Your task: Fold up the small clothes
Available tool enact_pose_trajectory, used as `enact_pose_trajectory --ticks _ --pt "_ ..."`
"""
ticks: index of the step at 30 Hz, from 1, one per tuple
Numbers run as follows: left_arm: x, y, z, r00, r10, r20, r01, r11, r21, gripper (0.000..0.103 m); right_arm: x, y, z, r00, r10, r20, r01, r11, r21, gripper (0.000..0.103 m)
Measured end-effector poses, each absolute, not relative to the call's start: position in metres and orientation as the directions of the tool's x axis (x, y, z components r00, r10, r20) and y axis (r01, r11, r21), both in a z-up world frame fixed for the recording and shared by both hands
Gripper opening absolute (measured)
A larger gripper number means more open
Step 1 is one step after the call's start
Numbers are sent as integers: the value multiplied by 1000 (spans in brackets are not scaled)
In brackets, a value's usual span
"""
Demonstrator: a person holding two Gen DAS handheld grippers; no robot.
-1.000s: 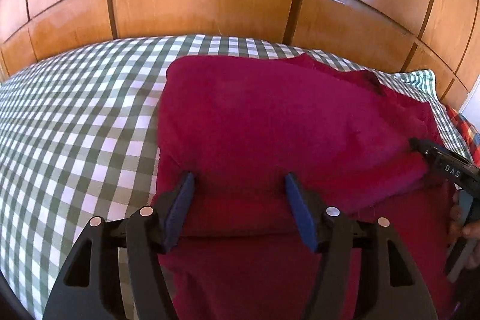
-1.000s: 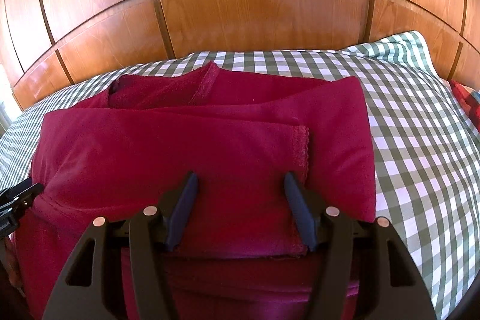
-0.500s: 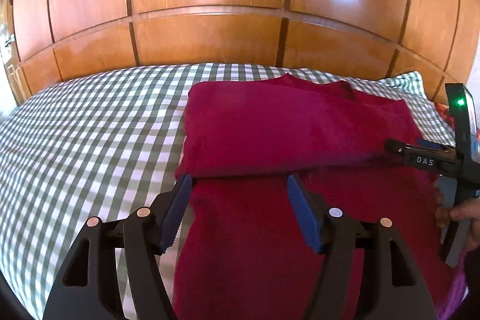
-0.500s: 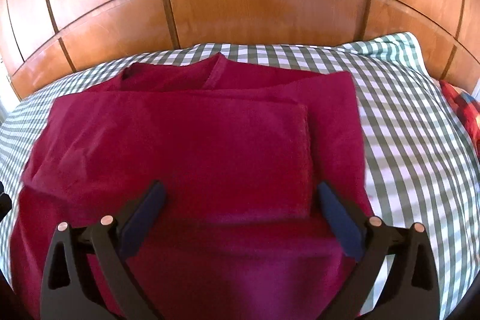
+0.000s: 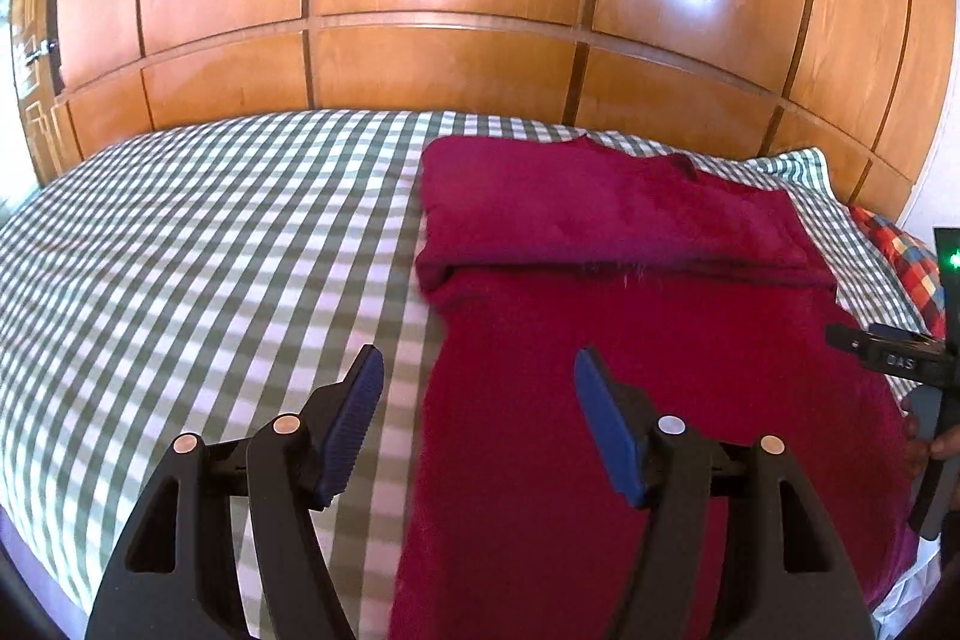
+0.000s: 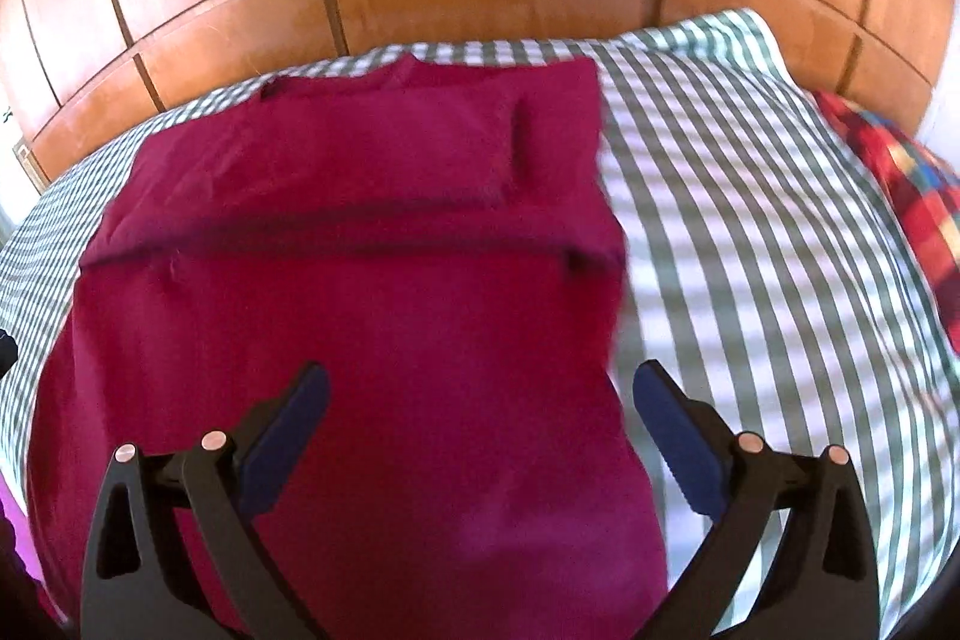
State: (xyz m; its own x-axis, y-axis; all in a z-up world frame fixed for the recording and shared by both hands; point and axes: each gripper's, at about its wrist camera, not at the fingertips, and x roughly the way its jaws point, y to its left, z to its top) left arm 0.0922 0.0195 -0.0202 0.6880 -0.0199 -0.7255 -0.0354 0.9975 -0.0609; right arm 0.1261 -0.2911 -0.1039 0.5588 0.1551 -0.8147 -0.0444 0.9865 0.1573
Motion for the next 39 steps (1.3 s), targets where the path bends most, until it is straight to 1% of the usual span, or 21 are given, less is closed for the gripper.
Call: enact_pose_trajectory --ticks 10,13,20,24,27,28,29,30,31,33,34,37,38,39 --pt "69 29 -32 661 -15 -751 -45 997 -59 65 76 -337 -116 518 173 -837 59 970 237 101" --pt "64 31 -35 654 -12 -756 -46 997 -56 65 60 -343 -119 508 191 -840 56 966 253 101" --pt "51 40 -45 625 -23 -780 -59 995 -76 65 33 -342 -119 495 200 -846 21 970 241 101" --pt "36 49 -54 578 -94 -811 -34 990 -139 65 16 -340 -118 471 225 -853 -18 969 245 101" --pt "21 56 -54 548 -199 -812 18 974 -227 65 0 -340 -119 446 254 -858 -44 964 262 101" --pt "16 57 -53 543 -229 -808 34 967 -251 58 -7 -339 -119 433 265 -861 -58 962 267 100" --pt "11 58 -53 532 -272 -802 56 956 -287 53 -14 -339 -119 421 272 -865 -72 961 267 98" --pt "7 59 -53 510 -320 -798 77 941 -329 47 -20 -338 -119 408 273 -871 -85 961 262 93" --pt "3 60 -54 485 -365 -795 95 925 -367 46 -25 -338 -119 400 275 -874 -93 961 260 90" --pt "-3 59 -56 467 -386 -796 117 919 -377 46 -37 -340 -118 370 291 -882 -110 957 270 78" --pt "-7 56 -57 454 -398 -797 134 915 -380 46 -41 -341 -118 356 303 -884 -113 953 281 75" --pt "-14 52 -59 432 -427 -794 156 903 -401 46 -51 -347 -121 306 348 -886 -112 938 329 60" --pt "-16 51 -60 430 -432 -793 162 901 -403 42 -53 -349 -123 302 353 -886 -108 936 336 54" --pt "-17 49 -60 429 -431 -794 167 901 -400 28 -54 -350 -124 300 352 -886 -100 936 338 50"
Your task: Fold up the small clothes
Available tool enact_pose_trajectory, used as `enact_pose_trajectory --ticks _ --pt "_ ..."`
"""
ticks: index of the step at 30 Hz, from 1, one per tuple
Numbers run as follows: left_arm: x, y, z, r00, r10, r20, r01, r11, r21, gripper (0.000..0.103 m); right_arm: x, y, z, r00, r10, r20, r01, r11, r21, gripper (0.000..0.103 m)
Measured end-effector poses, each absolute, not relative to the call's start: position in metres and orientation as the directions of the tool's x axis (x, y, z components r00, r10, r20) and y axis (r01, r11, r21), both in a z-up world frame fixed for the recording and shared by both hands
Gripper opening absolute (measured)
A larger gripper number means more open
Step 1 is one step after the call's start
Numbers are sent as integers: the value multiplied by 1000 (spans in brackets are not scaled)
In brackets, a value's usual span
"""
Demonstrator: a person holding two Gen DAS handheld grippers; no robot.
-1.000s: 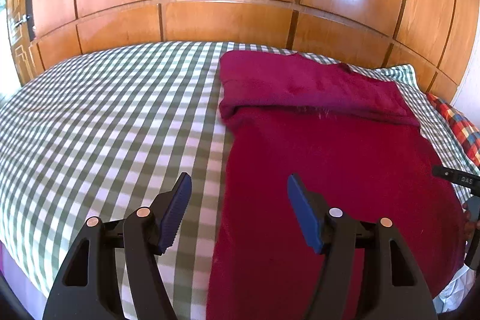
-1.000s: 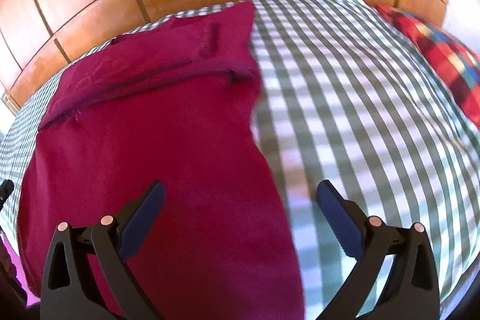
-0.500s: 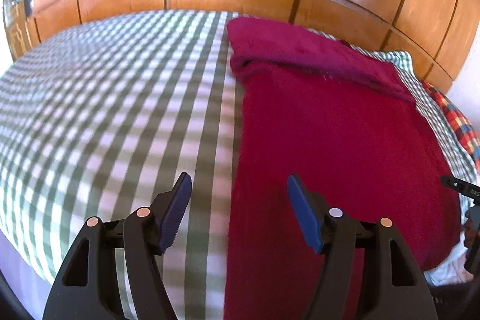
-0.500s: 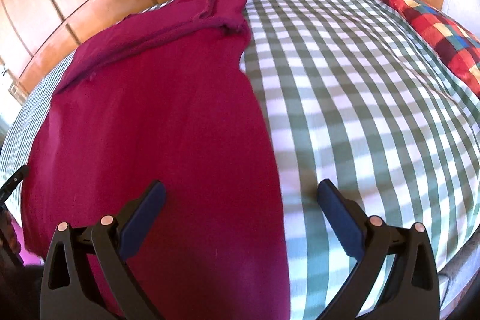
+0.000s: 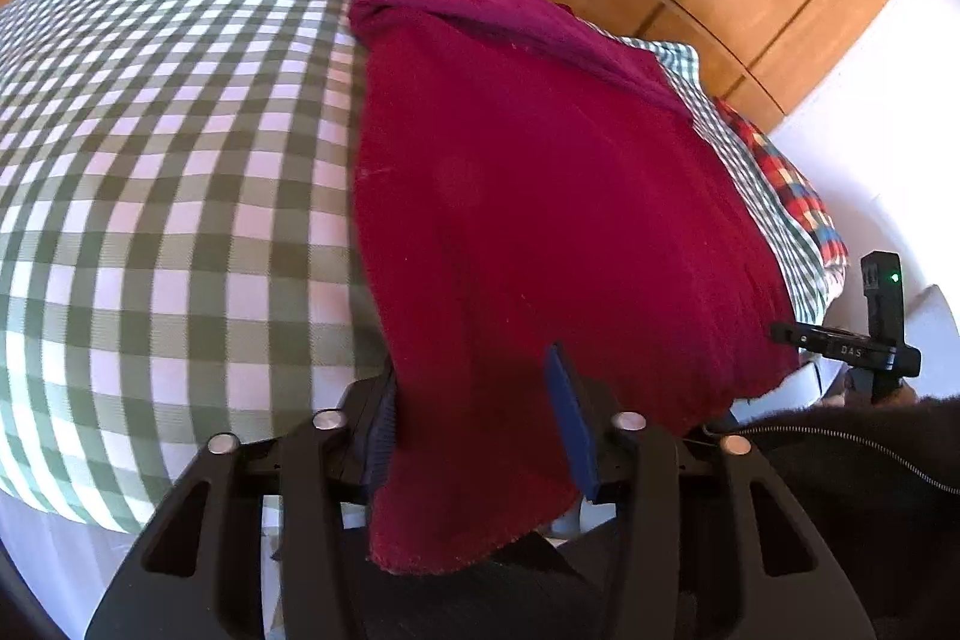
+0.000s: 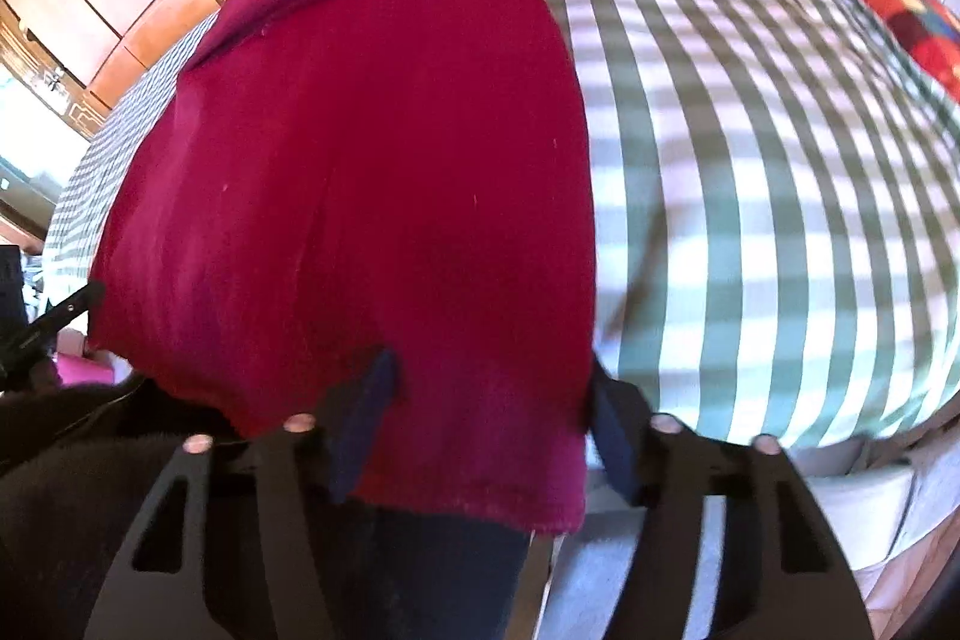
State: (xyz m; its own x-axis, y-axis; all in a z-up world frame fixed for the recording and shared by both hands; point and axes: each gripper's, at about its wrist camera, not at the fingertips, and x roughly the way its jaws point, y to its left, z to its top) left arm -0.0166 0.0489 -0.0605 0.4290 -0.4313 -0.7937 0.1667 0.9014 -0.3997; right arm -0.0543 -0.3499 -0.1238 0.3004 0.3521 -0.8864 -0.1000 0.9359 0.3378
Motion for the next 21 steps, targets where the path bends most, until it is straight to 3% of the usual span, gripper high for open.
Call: enact_pose_trajectory --ticks 1,2,3,14,21 --pt "-16 48 -61 427 -429 -796 164 903 -398 15 -54 -350 -124 296 353 -887 -96 935 341 40" --pt "-15 48 -60 429 -430 -794 164 902 -400 11 -54 -350 -123 288 369 -884 -100 929 355 21" --pt "-15 48 -57 439 -441 -783 169 896 -410 9 -54 -348 -119 277 403 -872 -116 915 386 9" --pt "9 71 12 542 -650 -533 241 728 -642 8 -10 -353 -45 419 637 -647 -186 758 625 9" --pt "67 77 29 590 -653 -476 226 699 -679 8 67 -363 -50 477 614 -630 -125 756 642 9"
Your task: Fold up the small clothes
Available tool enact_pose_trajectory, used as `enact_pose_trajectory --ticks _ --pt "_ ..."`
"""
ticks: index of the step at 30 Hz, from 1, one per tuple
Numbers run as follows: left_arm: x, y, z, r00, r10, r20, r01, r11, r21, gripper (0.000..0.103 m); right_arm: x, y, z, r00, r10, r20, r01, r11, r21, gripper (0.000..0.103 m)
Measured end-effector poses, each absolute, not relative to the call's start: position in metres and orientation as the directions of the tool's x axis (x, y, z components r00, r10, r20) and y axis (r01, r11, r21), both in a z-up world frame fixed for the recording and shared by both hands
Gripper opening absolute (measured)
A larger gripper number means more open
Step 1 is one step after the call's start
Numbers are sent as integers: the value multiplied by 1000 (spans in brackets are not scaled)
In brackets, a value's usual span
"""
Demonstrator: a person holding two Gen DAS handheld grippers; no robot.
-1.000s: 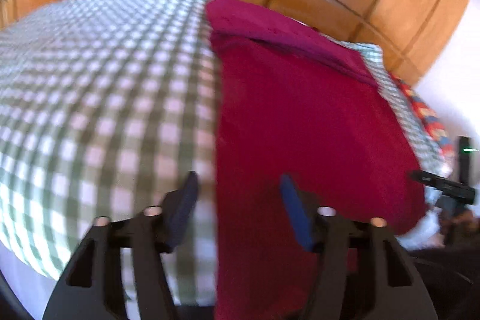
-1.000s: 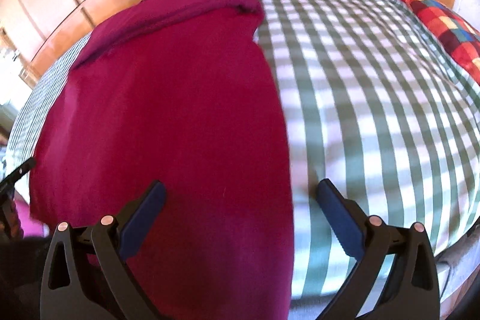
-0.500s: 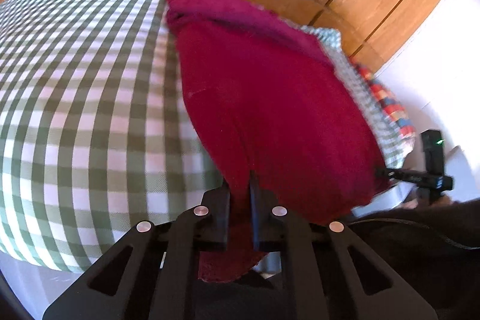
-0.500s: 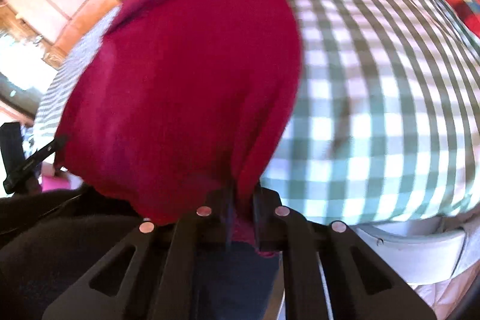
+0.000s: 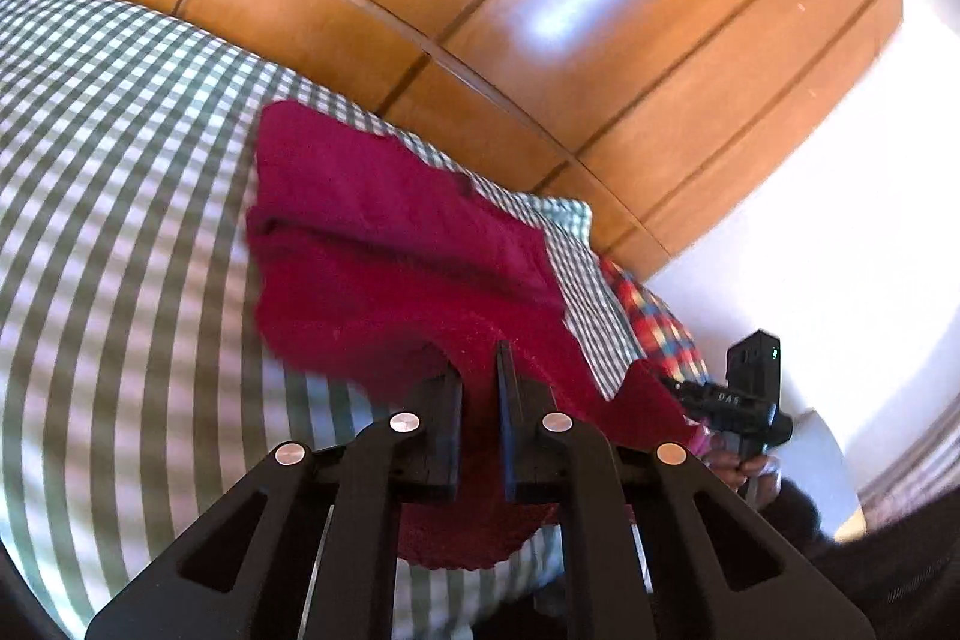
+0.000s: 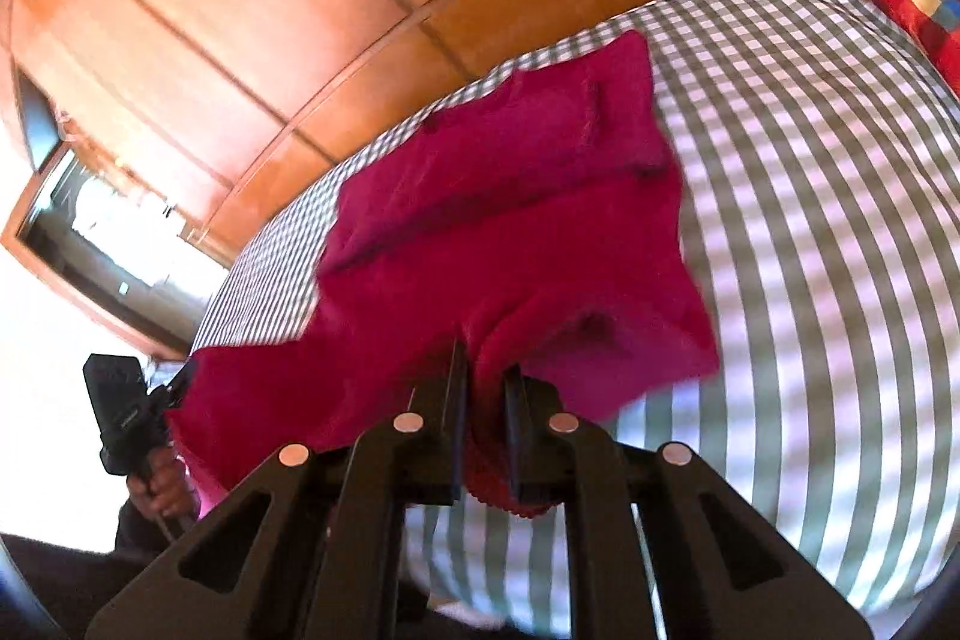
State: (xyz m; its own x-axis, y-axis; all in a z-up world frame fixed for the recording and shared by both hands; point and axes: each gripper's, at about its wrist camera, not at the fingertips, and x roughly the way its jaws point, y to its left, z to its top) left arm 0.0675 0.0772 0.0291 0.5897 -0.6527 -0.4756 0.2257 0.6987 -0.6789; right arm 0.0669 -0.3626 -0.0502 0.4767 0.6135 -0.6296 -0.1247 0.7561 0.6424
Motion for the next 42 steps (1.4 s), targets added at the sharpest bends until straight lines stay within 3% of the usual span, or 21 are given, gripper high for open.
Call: enact_pose_trajectory --ticks 4,6,7,8,9,10,14,19,22,23,24,25,27,31,42 --pt "117 83 22 612 -619 -491 159 705 -691 8 110 -357 -68 475 581 -661 -78 776 626 9" --pt "139 85 15 616 -584 -529 94 721 -687 9 125 -357 -78 470 575 -670 -59 778 626 16" --pt "153 86 10 606 -586 -539 78 718 -692 18 134 -360 -81 476 577 -664 -41 768 639 35" --pt "158 88 7 604 -577 -550 61 721 -690 28 138 -364 -82 492 576 -653 -27 759 650 63" --pt "166 93 4 614 -549 -568 17 727 -686 54 137 -368 -81 514 565 -645 -13 757 653 70" --pt "166 100 2 634 -536 -558 -5 719 -695 68 137 -370 -78 520 567 -639 -14 753 657 70" --pt "158 126 -10 676 -491 -549 -57 708 -704 68 115 -385 -78 539 544 -643 -16 770 638 79" --pt "138 101 -35 604 -506 -615 73 804 -590 68 89 -381 -109 475 481 -737 5 836 549 79" --pt "134 73 -53 546 -525 -653 140 825 -547 68 88 -369 -124 470 443 -764 9 863 505 68" --pt "136 68 -59 529 -526 -666 140 828 -543 64 89 -367 -125 478 430 -766 12 868 496 61" --pt "139 63 -67 500 -539 -678 134 821 -555 48 92 -367 -126 480 424 -768 19 870 492 55" --pt "140 61 -70 489 -537 -687 126 823 -553 40 94 -366 -126 482 419 -769 24 871 490 49" --pt "137 62 -70 493 -529 -691 126 829 -545 27 97 -364 -125 467 423 -777 12 875 484 27" --pt "118 72 -63 500 -546 -672 147 818 -556 14 89 -358 -119 454 410 -791 -32 895 445 22" --pt "21 86 -71 472 -582 -662 174 798 -578 13 7 -356 -111 350 444 -825 -128 895 428 21"
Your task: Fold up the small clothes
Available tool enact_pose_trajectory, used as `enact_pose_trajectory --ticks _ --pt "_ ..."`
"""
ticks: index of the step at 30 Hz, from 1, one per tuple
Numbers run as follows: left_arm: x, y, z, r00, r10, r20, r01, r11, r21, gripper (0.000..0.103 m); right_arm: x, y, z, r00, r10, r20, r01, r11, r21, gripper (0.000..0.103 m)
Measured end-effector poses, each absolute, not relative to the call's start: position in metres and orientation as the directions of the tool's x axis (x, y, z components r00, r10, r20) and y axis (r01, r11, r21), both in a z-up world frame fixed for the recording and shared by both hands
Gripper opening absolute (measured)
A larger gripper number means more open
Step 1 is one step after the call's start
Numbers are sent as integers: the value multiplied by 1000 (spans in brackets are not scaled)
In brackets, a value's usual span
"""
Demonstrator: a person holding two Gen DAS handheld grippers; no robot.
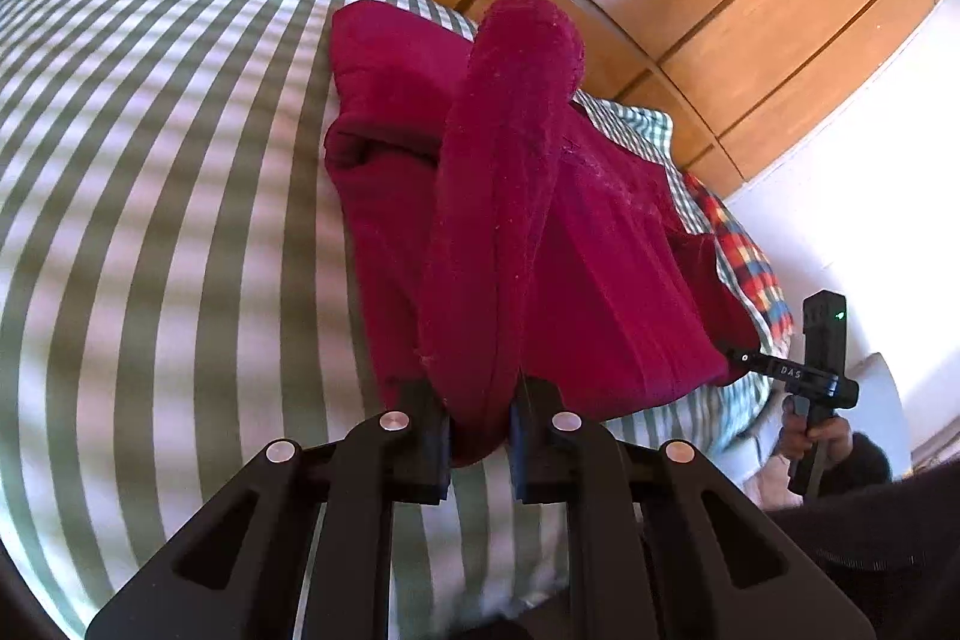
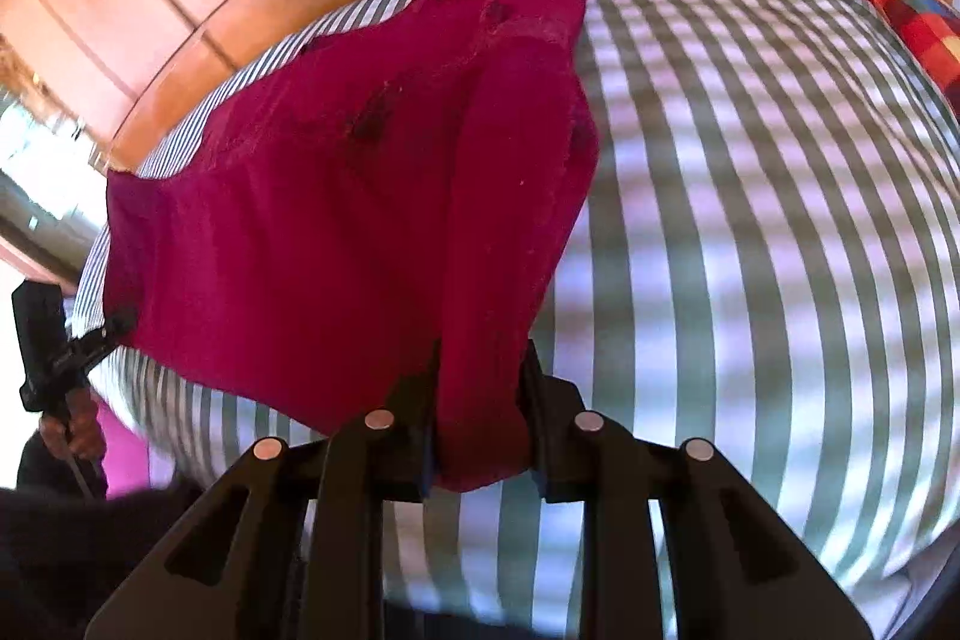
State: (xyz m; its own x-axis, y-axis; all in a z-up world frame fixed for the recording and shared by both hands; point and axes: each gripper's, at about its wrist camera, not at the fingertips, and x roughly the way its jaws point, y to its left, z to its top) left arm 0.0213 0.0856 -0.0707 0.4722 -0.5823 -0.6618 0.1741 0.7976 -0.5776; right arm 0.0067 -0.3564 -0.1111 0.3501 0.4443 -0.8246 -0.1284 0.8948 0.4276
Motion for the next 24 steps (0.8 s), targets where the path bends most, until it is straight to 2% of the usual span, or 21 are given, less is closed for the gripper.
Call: enact_pose_trajectory --ticks 5,6,7,9,11,13,15,18,19,20,21,22,23,24 --pt "-19 89 -76 449 -596 -666 164 788 -594 13 -28 -357 -108 288 459 -840 -165 888 429 24" --pt "-24 89 -75 449 -595 -667 168 789 -591 13 -30 -359 -107 288 456 -842 -162 890 427 34" --pt "-27 89 -72 453 -596 -663 172 788 -591 14 -29 -363 -103 305 453 -838 -148 892 428 39" --pt "-27 94 -62 482 -596 -642 174 783 -597 24 -22 -374 -95 358 451 -818 -122 891 438 51" --pt "-21 101 -52 525 -586 -617 164 781 -602 37 -7 -381 -84 424 427 -799 -93 898 431 51" --pt "-9 109 -44 577 -571 -583 154 778 -610 54 11 -384 -79 473 399 -786 -70 906 418 51" --pt "5 110 -40 599 -567 -566 165 779 -605 55 30 -385 -82 490 377 -786 -50 912 406 53" --pt "35 101 -47 595 -579 -558 189 775 -603 68 52 -381 -92 476 373 -797 -43 915 402 50" --pt "43 99 -52 586 -583 -562 186 773 -607 68 59 -377 -96 460 374 -805 -50 916 398 47" --pt "51 97 -58 571 -592 -568 182 766 -616 68 61 -373 -100 449 372 -813 -57 919 389 38" --pt "59 92 -64 552 -604 -574 177 758 -627 63 61 -372 -100 447 357 -821 -62 927 369 32" --pt "65 88 -70 534 -615 -580 184 754 -630 34 59 -369 -98 454 338 -824 -71 936 345 28" --pt "68 82 -73 521 -613 -594 200 764 -613 21 56 -369 -94 462 339 -820 -82 936 341 14" --pt "67 77 -73 524 -608 -596 216 772 -598 12 54 -369 -91 467 343 -815 -87 935 344 9"
